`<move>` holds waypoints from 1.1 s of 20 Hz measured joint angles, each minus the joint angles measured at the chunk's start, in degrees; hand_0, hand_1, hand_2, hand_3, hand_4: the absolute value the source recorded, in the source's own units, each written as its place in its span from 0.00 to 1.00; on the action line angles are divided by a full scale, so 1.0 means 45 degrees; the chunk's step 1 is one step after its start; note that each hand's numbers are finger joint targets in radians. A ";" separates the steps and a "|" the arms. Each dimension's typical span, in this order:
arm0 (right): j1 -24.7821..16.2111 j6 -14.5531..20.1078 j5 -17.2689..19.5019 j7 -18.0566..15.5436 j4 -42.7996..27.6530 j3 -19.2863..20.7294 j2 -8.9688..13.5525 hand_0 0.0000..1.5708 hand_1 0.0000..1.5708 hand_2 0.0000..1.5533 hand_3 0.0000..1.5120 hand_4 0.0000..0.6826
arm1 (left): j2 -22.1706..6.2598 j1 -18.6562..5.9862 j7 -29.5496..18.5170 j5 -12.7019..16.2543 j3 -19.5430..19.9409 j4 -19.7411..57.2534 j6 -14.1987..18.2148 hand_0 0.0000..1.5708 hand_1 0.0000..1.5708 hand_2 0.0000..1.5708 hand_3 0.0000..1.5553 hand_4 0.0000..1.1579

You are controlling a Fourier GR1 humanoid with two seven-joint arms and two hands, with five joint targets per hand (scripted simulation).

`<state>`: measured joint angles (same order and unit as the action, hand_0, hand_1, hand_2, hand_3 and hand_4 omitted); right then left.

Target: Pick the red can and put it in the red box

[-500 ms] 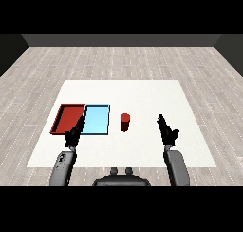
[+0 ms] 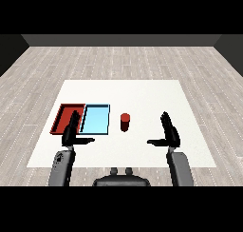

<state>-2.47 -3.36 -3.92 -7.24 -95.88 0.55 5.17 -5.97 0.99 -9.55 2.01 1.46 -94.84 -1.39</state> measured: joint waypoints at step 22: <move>0.0074 -0.1293 -0.0616 -0.1935 0.0384 0.0491 -0.0159 0.00 0.00 0.00 0.00 0.00 | 0.0457 0.0165 -0.3948 0.0272 0.0520 0.0877 -0.0830 0.00 0.00 0.00 0.00 0.00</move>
<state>-2.13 -9.18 -6.69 -15.95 -94.15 2.76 4.45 -3.91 1.74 -27.31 3.24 3.80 -90.89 -5.13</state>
